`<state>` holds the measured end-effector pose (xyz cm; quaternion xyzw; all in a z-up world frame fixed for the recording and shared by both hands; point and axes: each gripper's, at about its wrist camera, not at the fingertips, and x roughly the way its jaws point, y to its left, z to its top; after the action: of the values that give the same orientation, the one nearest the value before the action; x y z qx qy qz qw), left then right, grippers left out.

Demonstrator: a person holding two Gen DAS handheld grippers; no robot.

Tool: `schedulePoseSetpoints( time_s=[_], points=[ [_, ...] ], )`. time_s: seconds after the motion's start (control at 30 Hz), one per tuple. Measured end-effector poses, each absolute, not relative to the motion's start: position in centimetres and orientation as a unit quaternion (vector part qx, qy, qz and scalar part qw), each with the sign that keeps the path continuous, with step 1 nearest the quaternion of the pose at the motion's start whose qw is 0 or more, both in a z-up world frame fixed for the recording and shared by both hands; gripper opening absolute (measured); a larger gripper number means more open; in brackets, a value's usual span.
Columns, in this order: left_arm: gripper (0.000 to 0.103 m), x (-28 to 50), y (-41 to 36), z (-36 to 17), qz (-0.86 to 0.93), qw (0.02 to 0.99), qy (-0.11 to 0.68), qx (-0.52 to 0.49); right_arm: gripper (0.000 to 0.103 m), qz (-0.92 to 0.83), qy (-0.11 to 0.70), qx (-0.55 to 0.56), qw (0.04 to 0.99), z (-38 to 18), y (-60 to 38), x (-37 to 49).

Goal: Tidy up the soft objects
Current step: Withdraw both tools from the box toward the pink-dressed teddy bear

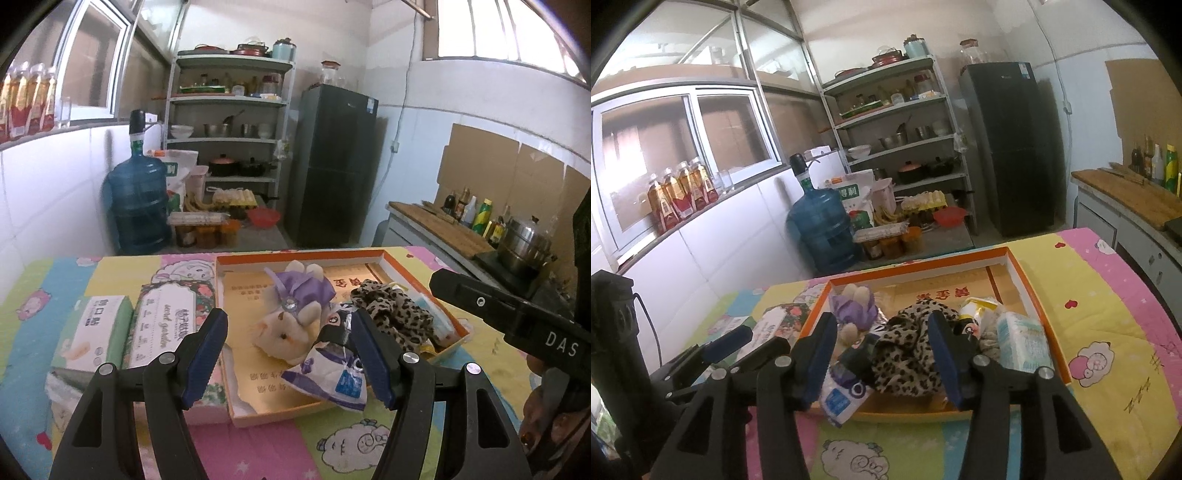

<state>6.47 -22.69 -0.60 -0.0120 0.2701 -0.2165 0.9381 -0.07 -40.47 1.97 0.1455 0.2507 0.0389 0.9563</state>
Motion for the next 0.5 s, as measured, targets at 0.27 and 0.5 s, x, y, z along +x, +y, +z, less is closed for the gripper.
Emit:
schedulePoseSetpoints(
  time_s=[0.27,0.5],
  points=[
    [0.071,4.3,-20.1,0.6,-0.212,0.943,0.254,-0.02,0.059,0.036,0.244,0.133,0.96,3.1,-38.8,-1.9],
    [0.071,2.0,-16.5,1.4,-0.195,0.951,0.24,-0.026,0.072,0.035,0.246,0.125,0.961,3.4,-37.1,-3.1]
  ],
)
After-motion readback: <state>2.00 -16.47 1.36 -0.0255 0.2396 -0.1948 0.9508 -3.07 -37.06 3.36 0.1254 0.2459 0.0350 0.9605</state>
